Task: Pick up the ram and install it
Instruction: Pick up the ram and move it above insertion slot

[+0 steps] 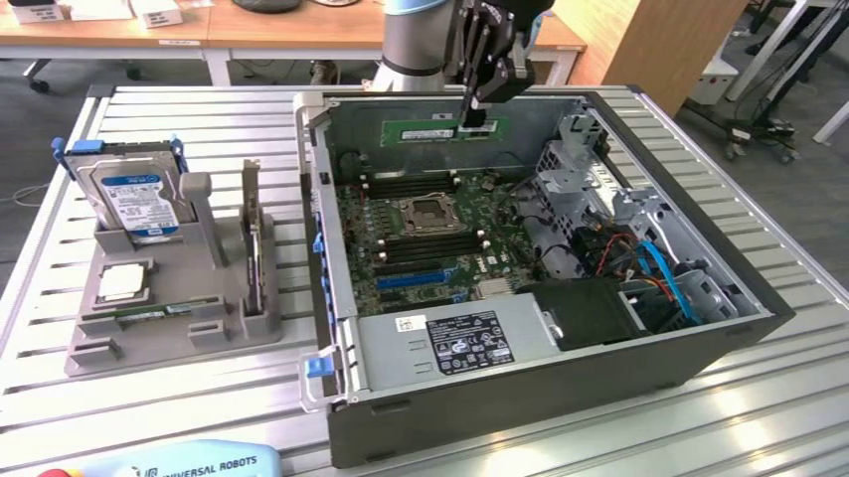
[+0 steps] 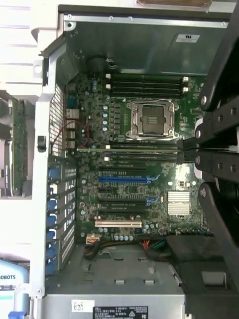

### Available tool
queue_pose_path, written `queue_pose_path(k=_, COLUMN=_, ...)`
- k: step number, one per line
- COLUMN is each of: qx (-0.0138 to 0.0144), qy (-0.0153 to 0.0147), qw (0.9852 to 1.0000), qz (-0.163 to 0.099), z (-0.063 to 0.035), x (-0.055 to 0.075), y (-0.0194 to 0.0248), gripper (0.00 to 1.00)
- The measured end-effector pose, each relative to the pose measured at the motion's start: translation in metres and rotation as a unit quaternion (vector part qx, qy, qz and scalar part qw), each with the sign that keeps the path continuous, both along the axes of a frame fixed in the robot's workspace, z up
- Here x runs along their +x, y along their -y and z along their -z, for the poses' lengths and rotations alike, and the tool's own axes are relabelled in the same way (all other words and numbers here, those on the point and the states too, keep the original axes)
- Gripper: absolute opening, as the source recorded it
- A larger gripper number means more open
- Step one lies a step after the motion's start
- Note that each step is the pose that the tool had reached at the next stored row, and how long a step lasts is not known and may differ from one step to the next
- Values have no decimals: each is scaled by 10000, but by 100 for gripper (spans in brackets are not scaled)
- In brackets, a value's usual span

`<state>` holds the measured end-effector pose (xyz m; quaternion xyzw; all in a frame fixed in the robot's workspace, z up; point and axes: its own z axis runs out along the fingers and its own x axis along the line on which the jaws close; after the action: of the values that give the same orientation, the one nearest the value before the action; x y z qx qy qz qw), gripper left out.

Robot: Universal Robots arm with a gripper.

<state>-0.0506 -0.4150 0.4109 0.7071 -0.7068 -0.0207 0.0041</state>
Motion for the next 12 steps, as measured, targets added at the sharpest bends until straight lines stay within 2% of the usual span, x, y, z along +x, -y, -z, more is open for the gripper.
queue_pose_path(k=3, qx=1, qy=1, qw=10000, qz=0, z=5, x=1, y=-39, gripper=11)
queue_pose_path(k=7, qx=1, qy=2, qw=10000, qz=0, z=12, x=3, y=-111, gripper=11)
queue_pose_path(k=12, qx=1, qy=3, qw=10000, qz=-1, z=31, x=3, y=-130, gripper=11)
